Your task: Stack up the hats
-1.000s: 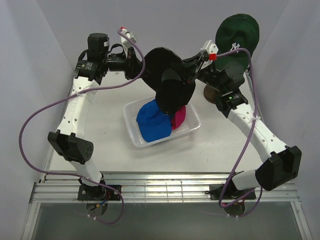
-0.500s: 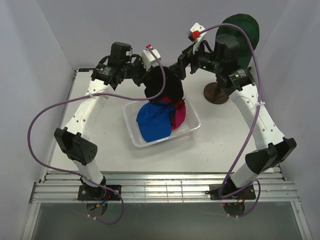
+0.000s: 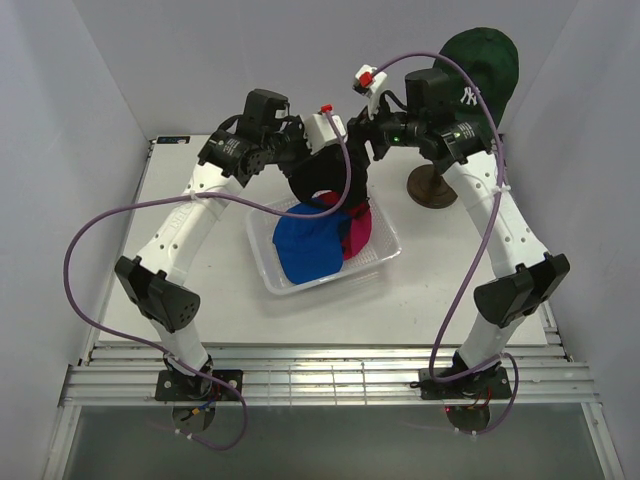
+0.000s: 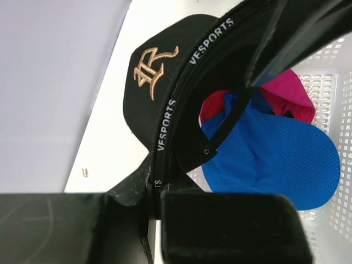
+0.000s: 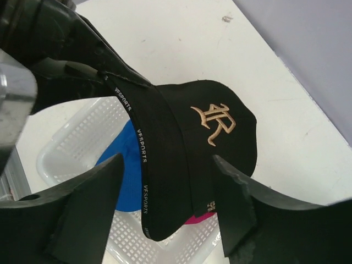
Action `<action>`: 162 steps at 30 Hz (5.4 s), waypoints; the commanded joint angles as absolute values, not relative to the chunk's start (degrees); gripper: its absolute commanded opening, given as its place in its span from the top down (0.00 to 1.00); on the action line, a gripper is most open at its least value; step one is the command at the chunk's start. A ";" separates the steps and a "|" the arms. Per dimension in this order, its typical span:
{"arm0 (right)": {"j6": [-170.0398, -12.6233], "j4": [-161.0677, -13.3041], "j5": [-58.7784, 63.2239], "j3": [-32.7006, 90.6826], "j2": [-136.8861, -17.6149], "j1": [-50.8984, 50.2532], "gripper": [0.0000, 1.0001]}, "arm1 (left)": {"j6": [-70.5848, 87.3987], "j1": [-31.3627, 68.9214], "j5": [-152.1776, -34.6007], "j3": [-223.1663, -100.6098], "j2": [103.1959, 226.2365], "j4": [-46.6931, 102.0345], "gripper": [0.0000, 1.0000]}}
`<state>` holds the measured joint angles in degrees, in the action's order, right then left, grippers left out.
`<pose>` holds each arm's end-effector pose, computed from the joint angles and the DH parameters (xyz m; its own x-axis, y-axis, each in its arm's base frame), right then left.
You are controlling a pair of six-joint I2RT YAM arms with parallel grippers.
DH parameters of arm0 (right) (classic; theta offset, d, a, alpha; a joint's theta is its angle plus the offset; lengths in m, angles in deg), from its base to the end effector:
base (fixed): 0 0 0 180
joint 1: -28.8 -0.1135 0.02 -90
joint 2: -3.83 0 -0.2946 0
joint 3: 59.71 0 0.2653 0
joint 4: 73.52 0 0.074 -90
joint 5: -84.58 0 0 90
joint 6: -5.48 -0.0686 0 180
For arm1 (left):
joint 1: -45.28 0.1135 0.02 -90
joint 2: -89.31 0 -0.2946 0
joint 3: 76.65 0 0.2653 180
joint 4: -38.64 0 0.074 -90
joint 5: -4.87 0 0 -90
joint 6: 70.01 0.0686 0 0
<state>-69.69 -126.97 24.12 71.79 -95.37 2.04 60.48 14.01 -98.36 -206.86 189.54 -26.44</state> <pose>0.3562 0.2175 0.4978 -0.1061 -0.3029 -0.9471 -0.8580 0.5092 -0.0667 0.3485 -0.2300 0.4550 0.0582 0.7041 -0.7077 0.8251 0.3651 0.4312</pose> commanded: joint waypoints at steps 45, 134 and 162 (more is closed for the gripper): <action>-0.34 -60.04 1.79 77.29 -101.13 6.30 0.92 | 48.55 12.93 -87.58 -226.92 192.67 -32.79 0.02; -10.60 -85.44 25.43 27.36 -60.94 29.95 0.17 | 47.85 13.46 -90.67 -222.87 191.61 -34.55 0.02; -73.56 -86.19 12.81 49.66 -66.03 26.78 0.29 | 46.01 13.46 -92.95 -222.52 191.97 -34.55 0.02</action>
<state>-47.22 -84.39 21.98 42.30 -64.42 27.09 47.41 13.44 -90.95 -221.46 193.05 -34.44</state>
